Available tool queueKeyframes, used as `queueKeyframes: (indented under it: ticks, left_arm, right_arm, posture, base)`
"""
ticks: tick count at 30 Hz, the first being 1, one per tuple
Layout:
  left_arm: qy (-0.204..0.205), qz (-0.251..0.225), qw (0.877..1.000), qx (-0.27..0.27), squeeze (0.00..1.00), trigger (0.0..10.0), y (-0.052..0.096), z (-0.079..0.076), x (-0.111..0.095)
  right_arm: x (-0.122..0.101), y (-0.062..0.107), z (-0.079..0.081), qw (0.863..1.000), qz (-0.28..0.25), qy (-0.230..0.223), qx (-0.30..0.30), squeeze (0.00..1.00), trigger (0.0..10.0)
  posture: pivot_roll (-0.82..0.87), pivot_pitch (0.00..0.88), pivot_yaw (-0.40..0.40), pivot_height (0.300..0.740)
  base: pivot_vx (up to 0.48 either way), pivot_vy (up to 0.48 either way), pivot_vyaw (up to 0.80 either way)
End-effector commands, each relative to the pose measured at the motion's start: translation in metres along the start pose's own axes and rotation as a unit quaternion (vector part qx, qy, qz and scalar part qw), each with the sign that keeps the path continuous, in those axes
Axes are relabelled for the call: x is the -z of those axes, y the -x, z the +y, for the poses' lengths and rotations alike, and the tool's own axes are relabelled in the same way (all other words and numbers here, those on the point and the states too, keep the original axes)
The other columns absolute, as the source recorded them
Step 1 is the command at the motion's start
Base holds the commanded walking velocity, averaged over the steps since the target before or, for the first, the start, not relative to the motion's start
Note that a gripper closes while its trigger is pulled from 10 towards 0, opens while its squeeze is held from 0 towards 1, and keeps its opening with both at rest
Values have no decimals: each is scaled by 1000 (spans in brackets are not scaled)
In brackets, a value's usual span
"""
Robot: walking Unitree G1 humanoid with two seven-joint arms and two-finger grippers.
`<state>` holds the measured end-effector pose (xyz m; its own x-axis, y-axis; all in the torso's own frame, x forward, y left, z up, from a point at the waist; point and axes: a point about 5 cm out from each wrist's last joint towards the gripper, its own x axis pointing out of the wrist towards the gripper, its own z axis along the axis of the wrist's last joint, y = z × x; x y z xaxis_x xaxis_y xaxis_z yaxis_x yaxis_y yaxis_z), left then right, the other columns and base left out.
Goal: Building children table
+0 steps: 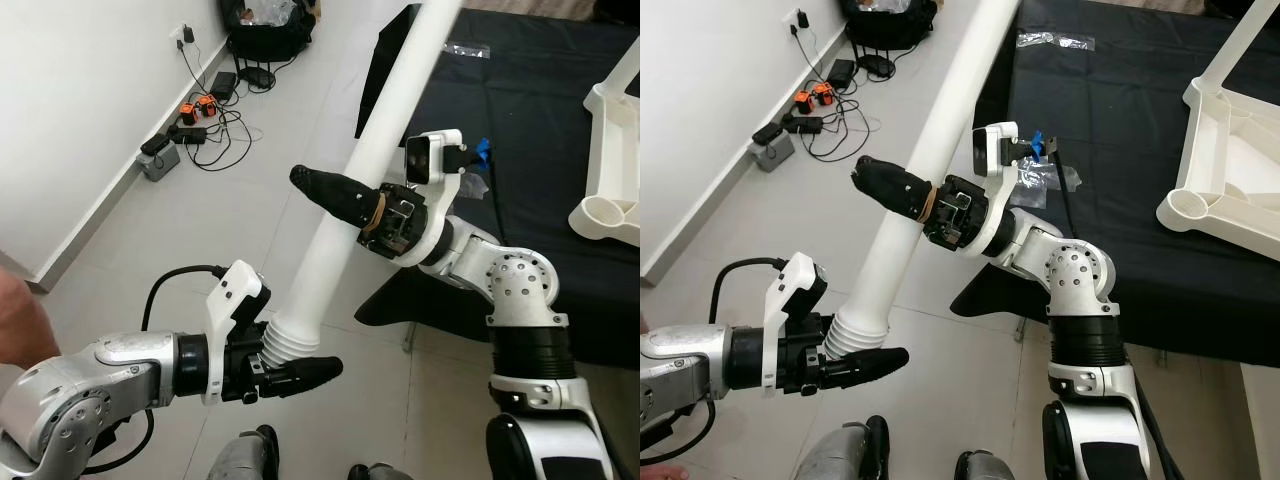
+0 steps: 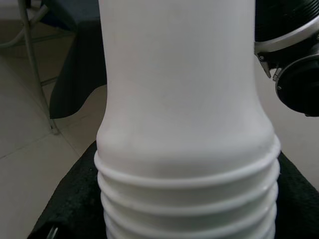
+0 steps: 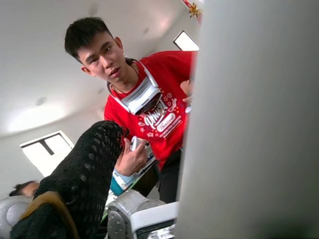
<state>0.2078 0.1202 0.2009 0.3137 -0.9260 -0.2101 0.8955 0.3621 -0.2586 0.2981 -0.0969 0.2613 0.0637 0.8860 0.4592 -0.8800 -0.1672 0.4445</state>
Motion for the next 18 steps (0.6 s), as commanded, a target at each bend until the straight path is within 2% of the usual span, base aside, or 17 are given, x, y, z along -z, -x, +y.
queueKeyframes:
  ticks: [1, 4, 18]
  left_arm:
    - [-8, 3, 1000, 5, 0, 10000, -2, -1, 0]
    - [-13, -1, 1000, 5, 0, 10000, -3, 0, -3]
    - [2, -1, 1000, 23, 0, 10000, -5, -7, 3]
  right_arm:
    - [5, -3, 4, 1000, 7, -7, -12, 0, 10000]
    - [12, -7, 6, 1000, 15, -10, -17, 0, 10000]
    - [19, -10, 5, 999, 33, 7, -3, 0, 10000]
  posture:
    - [73, 190, -10, 740]
    - [73, 190, -10, 740]
    - [72, 182, -8, 740]
  base:
    - [0, 0, 0]
    - [0, 0, 0]
    - [0, 0, 0]
